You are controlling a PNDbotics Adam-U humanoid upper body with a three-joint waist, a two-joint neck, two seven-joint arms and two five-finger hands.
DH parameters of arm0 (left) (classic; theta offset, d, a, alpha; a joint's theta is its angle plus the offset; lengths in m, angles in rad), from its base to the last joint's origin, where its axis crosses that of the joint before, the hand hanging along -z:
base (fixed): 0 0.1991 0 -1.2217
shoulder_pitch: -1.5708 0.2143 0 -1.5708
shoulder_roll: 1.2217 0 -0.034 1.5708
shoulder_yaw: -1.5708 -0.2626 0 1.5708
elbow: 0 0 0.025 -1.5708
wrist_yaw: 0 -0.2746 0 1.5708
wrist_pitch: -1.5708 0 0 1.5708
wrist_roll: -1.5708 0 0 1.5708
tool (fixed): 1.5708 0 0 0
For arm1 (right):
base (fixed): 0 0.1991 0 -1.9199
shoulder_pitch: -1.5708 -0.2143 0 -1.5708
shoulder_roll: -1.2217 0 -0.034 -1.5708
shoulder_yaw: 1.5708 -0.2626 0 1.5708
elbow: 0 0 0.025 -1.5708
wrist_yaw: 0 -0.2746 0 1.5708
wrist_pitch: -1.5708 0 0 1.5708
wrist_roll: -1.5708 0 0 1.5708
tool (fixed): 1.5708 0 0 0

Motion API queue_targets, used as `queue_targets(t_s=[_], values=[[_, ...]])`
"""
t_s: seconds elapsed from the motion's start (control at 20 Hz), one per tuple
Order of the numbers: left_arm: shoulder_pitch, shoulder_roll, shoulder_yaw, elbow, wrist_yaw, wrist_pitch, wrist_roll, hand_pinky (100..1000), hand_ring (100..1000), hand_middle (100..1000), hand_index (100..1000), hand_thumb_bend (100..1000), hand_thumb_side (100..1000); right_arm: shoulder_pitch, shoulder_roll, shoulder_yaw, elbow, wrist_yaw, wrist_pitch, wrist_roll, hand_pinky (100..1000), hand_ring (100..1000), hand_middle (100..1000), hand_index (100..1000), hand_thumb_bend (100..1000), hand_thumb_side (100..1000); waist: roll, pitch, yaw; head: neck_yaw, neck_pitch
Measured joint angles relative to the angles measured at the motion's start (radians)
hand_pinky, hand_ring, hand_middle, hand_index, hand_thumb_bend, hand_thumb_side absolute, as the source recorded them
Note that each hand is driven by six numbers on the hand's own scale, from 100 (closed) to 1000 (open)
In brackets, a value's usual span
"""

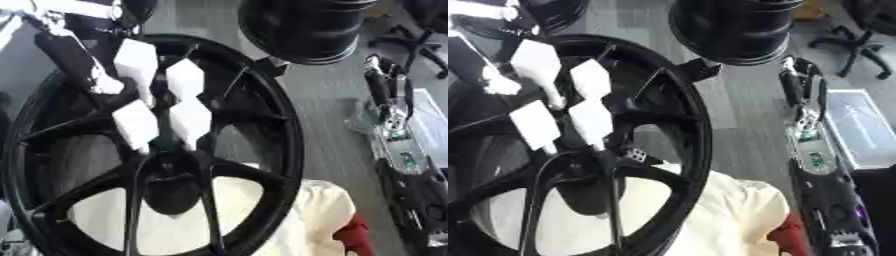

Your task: Pull the pin out of the wheel hub.

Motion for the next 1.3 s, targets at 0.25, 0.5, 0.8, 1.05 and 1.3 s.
queue_targets(t_s=[0.25, 0.5, 0.8, 1.05, 1.3], values=[[-0.012, 0.017, 0.002, -0.018, 0.037, 0.0, 0.0, 566, 372, 324, 316, 100, 216, 0.0, 0.0, 0.0, 0.0, 0.0, 0.001, -0.002, 834, 727, 713, 787, 100, 660, 0.0, 0.0, 0.001, -0.005, 0.001], [-0.025, 0.06, 0.039, -0.068, 0.105, 0.013, 0.0, 562, 366, 317, 313, 100, 220, 0.001, 0.0, 0.0, 0.0, 0.0, 0.001, -0.003, 834, 727, 713, 787, 100, 658, 0.0, 0.0, 0.007, -0.015, 0.001], [0.005, 0.18, 0.138, -0.176, 0.234, 0.087, 0.0, 552, 352, 302, 306, 100, 239, 0.009, -0.002, -0.003, 0.0, 0.0, 0.002, -0.007, 835, 727, 713, 787, 100, 656, 0.009, 0.0, 0.021, -0.032, 0.001], [0.126, 0.341, 0.272, -0.208, 0.311, 0.164, 0.031, 563, 365, 316, 352, 100, 245, 0.011, -0.014, -0.009, 0.0, 0.0, 0.001, -0.011, 834, 727, 713, 787, 100, 651, 0.018, 0.0, 0.035, -0.043, 0.0], [0.287, 0.459, 0.384, -0.12, 0.306, 0.184, 0.101, 734, 589, 553, 643, 100, 216, 0.01, -0.02, -0.014, -0.002, 0.0, 0.003, -0.015, 834, 726, 713, 787, 100, 649, 0.019, 0.0, 0.035, -0.046, -0.001]])
